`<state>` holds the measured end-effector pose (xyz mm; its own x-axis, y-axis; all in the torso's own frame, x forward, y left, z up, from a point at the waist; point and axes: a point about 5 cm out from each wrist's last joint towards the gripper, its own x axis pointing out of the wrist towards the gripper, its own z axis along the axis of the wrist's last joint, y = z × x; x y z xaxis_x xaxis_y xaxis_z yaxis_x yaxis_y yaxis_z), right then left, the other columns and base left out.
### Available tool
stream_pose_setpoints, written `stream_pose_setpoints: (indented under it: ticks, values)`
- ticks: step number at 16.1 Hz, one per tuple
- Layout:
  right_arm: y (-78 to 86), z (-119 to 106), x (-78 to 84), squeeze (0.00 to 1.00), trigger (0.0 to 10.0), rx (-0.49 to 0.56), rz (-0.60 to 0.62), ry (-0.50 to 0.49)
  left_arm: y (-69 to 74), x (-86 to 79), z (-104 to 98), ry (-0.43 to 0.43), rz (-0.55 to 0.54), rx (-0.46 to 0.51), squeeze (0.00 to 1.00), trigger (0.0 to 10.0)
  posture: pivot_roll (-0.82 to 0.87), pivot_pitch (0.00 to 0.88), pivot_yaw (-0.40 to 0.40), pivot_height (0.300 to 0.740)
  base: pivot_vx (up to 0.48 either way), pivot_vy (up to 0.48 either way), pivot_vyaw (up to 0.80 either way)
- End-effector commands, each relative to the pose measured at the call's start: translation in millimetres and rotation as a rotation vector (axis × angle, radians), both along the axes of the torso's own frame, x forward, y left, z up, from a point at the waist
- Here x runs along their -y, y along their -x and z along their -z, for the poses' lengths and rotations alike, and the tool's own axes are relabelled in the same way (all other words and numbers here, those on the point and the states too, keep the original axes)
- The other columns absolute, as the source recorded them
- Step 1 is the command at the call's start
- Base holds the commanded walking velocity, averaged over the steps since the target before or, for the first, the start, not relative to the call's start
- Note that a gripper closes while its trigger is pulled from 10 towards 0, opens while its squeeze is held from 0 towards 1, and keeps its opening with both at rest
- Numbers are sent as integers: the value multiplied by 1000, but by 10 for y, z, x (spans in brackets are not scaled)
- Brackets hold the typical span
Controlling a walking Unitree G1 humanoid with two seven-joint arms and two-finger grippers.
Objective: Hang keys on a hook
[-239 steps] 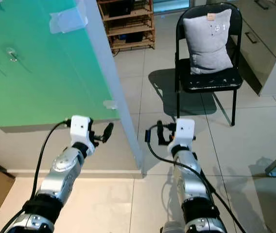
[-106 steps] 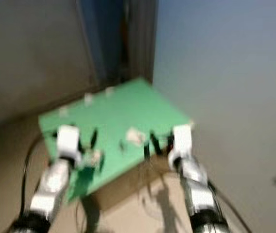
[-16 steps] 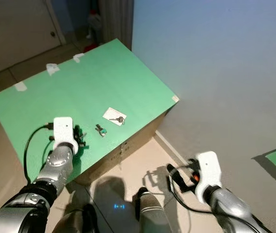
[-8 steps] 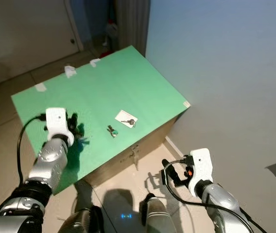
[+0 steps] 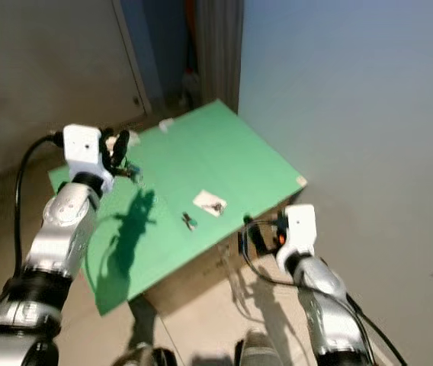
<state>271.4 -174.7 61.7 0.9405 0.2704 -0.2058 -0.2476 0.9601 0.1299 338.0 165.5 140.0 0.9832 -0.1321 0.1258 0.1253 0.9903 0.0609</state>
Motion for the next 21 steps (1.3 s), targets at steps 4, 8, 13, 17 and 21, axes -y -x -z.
stream_pose_setpoints:
  ticks: [4,8,13,17,21]
  values:
    - [-152,-339,126,0,10000,231,133,-21,495,144,220,86,75,8,0,0,-228,0,128,740,0,0,0]
    - [35,-259,195,0,10000,249,151,-48,917,249,568,-2,153,-70,0,0,-213,0,120,740,0,0,0]
    - [205,-81,136,0,10000,201,123,-33,1077,248,774,98,141,-208,0,0,-203,0,110,740,0,0,0]
    - [47,-155,2,0,10000,221,69,-46,884,261,666,40,151,-158,0,0,-209,0,115,740,0,0,0]
    - [22,-81,0,0,10000,174,77,-23,770,289,596,-27,202,-124,0,0,-218,0,129,740,0,0,0]
